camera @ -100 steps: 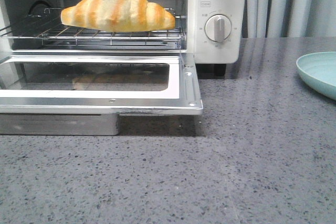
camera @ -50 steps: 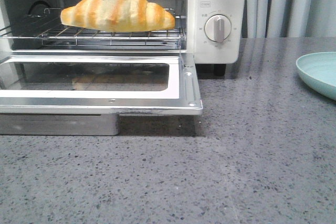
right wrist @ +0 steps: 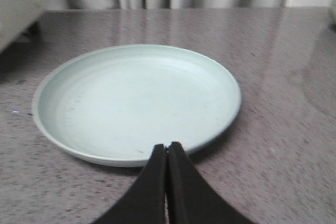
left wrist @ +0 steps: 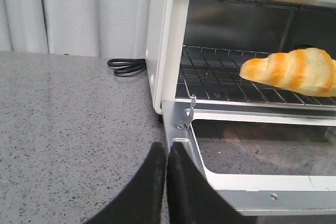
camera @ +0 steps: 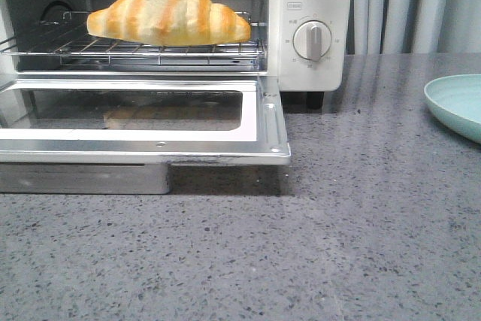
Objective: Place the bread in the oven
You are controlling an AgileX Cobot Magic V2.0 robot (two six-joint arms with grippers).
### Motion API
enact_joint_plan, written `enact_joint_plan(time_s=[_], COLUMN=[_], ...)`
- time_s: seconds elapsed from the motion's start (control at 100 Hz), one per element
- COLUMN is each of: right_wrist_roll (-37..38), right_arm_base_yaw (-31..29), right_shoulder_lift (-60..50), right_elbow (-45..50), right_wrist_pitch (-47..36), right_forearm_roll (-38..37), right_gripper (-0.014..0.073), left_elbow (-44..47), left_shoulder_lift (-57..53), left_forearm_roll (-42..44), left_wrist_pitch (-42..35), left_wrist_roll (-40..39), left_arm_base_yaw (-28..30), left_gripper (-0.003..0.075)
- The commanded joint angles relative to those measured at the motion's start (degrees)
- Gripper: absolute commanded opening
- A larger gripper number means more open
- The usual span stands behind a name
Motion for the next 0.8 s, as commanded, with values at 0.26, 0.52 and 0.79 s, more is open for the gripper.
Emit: enact_joint_plan(time_s=[0.26,0.52,0.79], right_wrist_roll=[-1.4,-1.4,-1.4], right_arm_base_yaw=[-3.6,-0.4,6.9], right_shoulder_lift=[0.6,-2.7,-2.7], right_elbow=[1.3,1.5,1.7], right_wrist_pitch=[-4.3,-4.7,-4.2], right_forearm_roll=[0.6,-0.5,-3.6], right_gripper=[-0.0075,-0.0075,-0.0075], left_elbow=[-1.6,-1.6,-1.6], left_shoulder_lift=[-1.0,-1.0,-1.0], left_forearm_roll=[-0.2,-0.2,-0.2], left_wrist_pitch=[-4.8,-4.8,-4.8], left_wrist_roll=[-0.1,-0.1,-0.1], left_arm_base_yaw=[0.0,0.0,0.0], left_gripper=[-0.0021,-0.0021,-0.0021])
